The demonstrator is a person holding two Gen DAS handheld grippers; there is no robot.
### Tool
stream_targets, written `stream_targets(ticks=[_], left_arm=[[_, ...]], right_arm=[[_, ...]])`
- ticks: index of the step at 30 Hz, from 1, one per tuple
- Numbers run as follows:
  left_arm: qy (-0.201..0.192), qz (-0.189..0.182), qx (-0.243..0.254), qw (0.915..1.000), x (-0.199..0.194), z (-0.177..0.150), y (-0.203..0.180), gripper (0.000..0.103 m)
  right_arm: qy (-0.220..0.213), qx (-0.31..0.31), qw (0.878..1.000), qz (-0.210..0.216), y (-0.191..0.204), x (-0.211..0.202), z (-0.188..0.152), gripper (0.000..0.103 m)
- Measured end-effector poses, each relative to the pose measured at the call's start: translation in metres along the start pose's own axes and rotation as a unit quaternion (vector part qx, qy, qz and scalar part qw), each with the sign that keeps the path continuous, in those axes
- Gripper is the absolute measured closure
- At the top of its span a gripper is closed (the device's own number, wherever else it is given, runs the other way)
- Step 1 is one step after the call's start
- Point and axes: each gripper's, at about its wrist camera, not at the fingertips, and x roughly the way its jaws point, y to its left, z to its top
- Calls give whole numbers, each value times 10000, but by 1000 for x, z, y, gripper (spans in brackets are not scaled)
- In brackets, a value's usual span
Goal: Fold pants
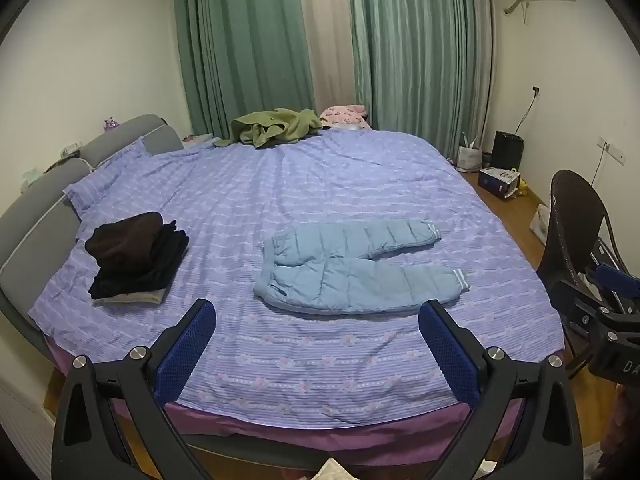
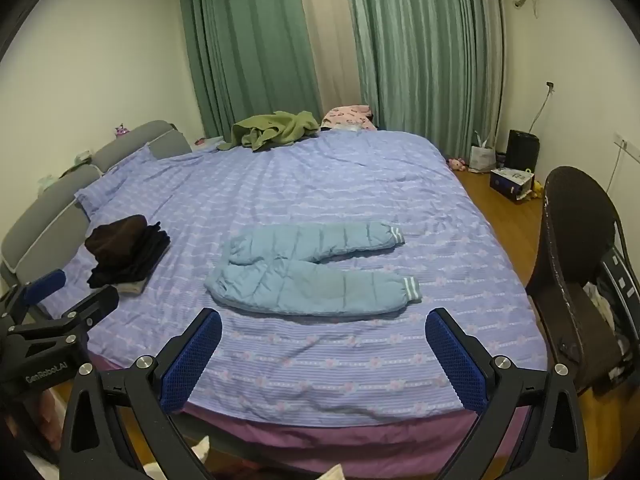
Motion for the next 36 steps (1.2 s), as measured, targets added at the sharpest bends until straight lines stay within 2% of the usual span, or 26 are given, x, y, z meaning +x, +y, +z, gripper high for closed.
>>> stream_targets(ticks=[9, 14, 18, 36], left_arm=[[-111, 66, 3, 9999, -4, 1, 0, 0], [-125, 36, -4, 9999, -2, -2, -14, 0], [-101, -26, -62, 9999, -2, 7, 0, 0], [-149, -29, -86, 9998, -2, 13, 1, 0]], right_arm=[[0, 9, 10000, 28, -2, 2, -1, 0], [-7, -1, 10000, 23, -3, 2, -2, 0], [-21, -16, 10000, 5, -3, 1, -1, 0], [-43, -45, 10000, -7, -2, 1, -1, 0]])
